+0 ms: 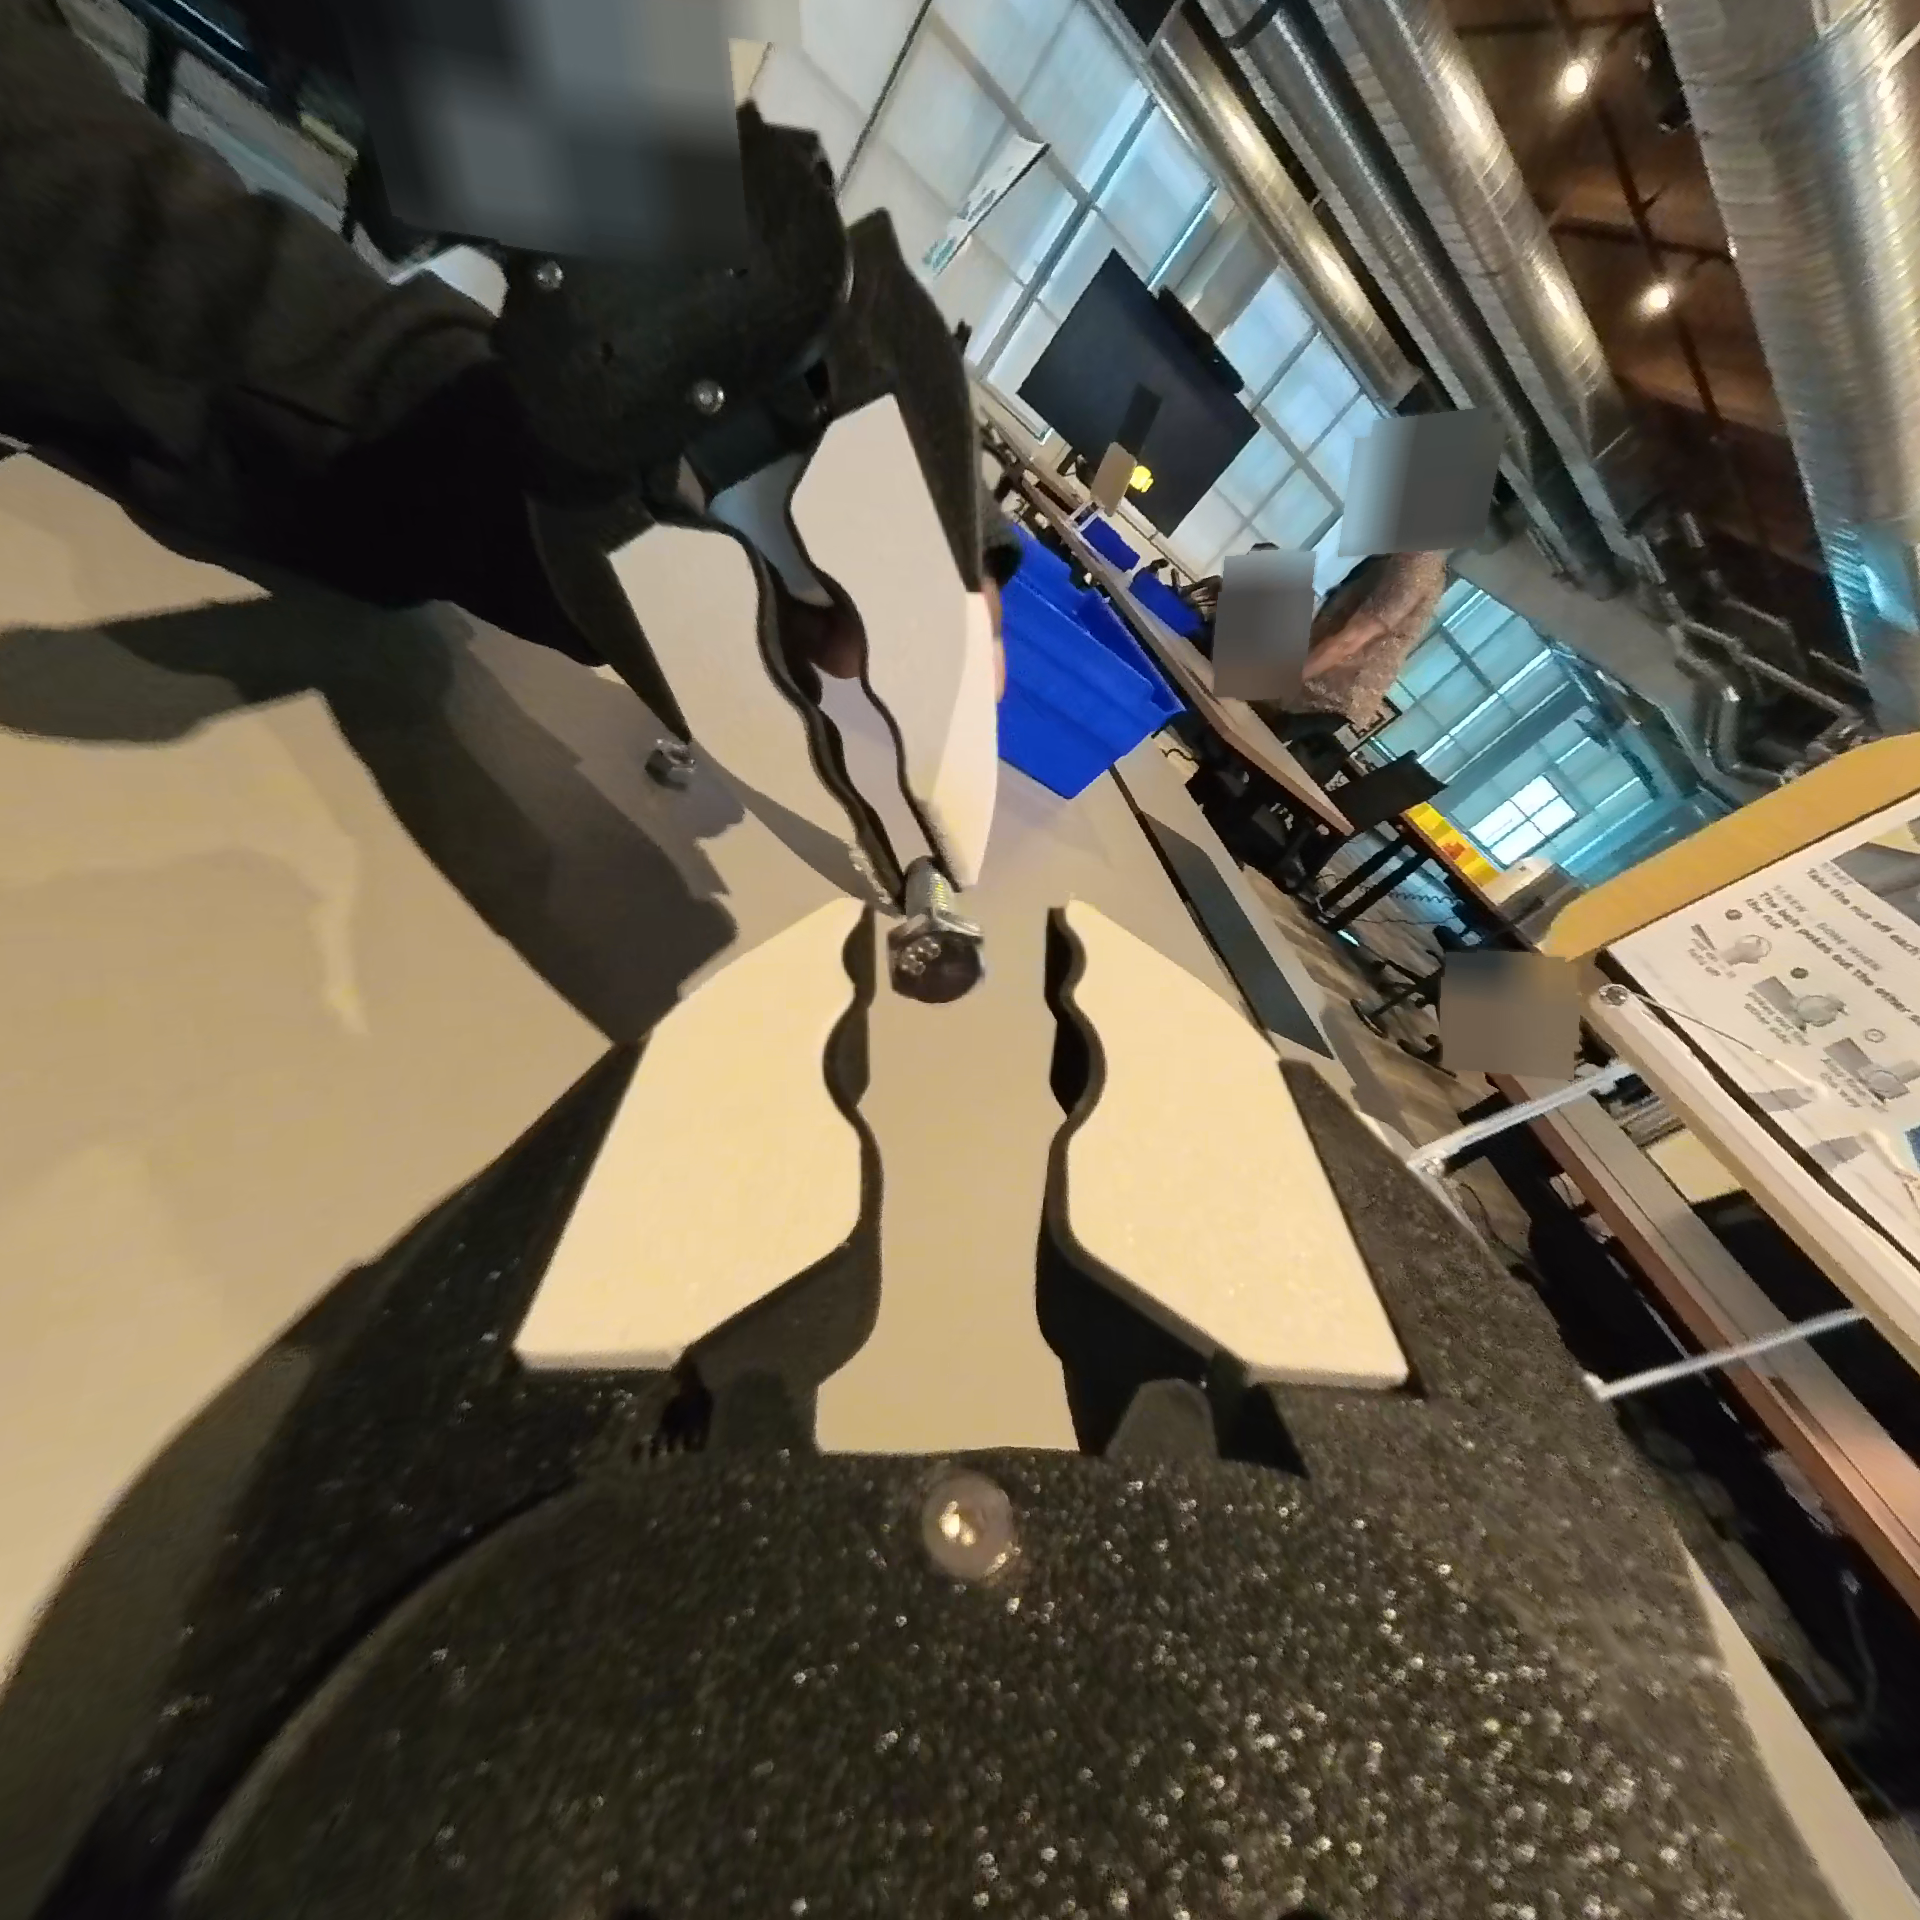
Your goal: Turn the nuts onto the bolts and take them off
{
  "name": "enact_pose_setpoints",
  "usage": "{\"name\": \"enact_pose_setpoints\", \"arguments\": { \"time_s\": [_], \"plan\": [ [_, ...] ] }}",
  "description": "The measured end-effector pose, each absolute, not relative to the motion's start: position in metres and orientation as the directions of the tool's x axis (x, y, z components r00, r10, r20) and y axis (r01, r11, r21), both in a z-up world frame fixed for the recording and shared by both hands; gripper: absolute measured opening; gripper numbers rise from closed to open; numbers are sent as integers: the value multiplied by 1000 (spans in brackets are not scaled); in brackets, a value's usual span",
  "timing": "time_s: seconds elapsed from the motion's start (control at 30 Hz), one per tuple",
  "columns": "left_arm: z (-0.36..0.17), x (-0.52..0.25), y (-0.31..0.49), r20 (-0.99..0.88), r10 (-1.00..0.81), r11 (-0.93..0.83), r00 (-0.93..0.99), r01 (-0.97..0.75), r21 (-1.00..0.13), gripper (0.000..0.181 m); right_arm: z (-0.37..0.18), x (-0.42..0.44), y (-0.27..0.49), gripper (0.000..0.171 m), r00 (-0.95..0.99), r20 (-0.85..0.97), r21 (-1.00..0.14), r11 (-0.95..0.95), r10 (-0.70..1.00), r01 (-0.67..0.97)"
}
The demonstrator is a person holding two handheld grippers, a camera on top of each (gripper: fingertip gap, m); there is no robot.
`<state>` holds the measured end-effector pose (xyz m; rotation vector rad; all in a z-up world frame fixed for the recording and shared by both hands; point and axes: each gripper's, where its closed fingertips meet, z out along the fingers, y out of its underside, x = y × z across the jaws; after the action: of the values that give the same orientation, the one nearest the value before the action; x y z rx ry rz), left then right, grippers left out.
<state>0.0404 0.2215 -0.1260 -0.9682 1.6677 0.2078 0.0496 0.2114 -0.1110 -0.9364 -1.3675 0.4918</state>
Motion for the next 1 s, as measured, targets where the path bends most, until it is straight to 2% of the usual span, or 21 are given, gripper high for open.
{"name": "enact_pose_setpoints", "arguments": {
  "time_s": [1.0],
  "plan": [
    [-128,55,210,-897,-437,675,-68,-684,-277,9,-121,70,200,33,171,643,-755,581,746,303]
  ]
}}
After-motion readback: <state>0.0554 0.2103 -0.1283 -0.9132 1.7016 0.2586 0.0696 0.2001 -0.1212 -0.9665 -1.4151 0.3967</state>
